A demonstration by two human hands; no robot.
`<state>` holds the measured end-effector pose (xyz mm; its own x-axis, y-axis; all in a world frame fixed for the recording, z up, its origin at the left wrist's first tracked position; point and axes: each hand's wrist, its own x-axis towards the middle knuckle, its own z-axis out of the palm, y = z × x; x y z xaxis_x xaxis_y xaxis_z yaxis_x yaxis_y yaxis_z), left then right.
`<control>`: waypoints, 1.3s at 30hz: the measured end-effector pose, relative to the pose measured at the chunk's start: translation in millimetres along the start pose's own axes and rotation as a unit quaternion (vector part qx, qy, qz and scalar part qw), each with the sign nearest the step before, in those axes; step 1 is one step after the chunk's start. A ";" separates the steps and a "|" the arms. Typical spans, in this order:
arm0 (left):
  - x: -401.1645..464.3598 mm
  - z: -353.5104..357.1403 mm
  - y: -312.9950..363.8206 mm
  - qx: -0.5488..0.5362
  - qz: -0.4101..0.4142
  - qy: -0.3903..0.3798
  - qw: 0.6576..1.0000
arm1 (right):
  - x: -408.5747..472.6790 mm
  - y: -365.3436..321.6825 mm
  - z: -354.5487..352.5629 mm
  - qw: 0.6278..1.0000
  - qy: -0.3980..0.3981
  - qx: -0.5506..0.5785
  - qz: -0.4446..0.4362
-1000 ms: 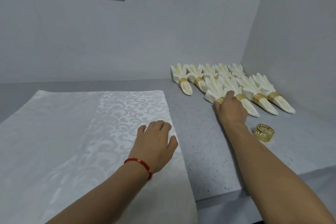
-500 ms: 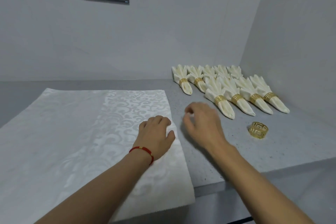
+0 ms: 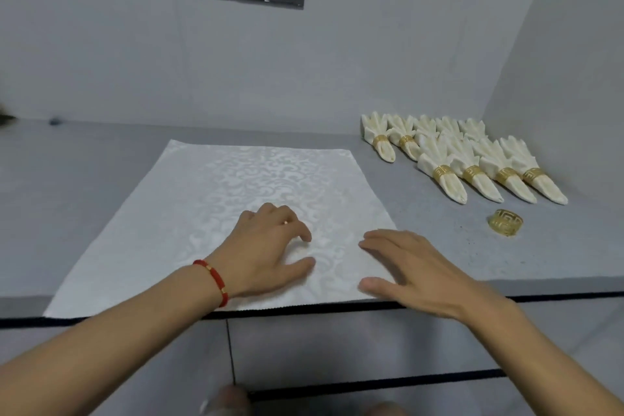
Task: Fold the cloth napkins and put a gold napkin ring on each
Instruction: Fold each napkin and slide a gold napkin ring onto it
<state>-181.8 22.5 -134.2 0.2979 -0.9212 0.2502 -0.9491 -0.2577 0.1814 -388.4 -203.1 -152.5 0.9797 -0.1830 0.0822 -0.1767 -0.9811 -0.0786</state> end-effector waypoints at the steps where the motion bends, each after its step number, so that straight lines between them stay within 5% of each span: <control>1: -21.6 -2.5 -3.2 0.050 -0.007 -0.025 0.998 | -6.1 -2.2 5.0 1.000 -0.020 -0.014 -0.008; 4: -75.6 -0.8 -21.6 0.171 0.007 -0.068 0.983 | -17.7 2.5 24.0 0.998 0.014 -0.040 -0.038; 7: -103.0 -11.9 -51.9 0.090 0.020 -0.054 0.994 | -25.9 7.8 23.0 0.992 0.068 0.110 -0.011; 9: -116.3 -33.9 -70.7 -0.007 -0.017 -0.018 1.000 | -27.8 5.6 13.5 0.969 0.114 0.215 0.039; 14: -132.2 -82.8 -119.5 0.018 -0.216 0.055 0.975 | -3.8 4.6 -3.4 0.903 0.229 0.320 0.171; 18: -133.5 -91.6 -135.9 -0.262 -0.320 0.132 0.901 | 19.5 -1.2 -14.3 0.860 0.269 0.368 0.228; 26: -133.3 -83.9 -155.4 -0.319 -0.329 0.082 0.885 | 27.5 -0.8 -15.3 0.899 0.180 0.316 0.245; 39: 29.5 -79.0 -229.4 -0.127 -0.405 0.079 0.902 | 144.6 67.4 -35.4 0.941 0.182 0.146 0.244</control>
<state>52.8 77.5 -93.3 0.9126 -0.4035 0.0662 -0.3659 -0.7337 0.5726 -261.9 -297.9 -110.7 0.6814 -0.6693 0.2962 -0.5123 -0.7251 -0.4601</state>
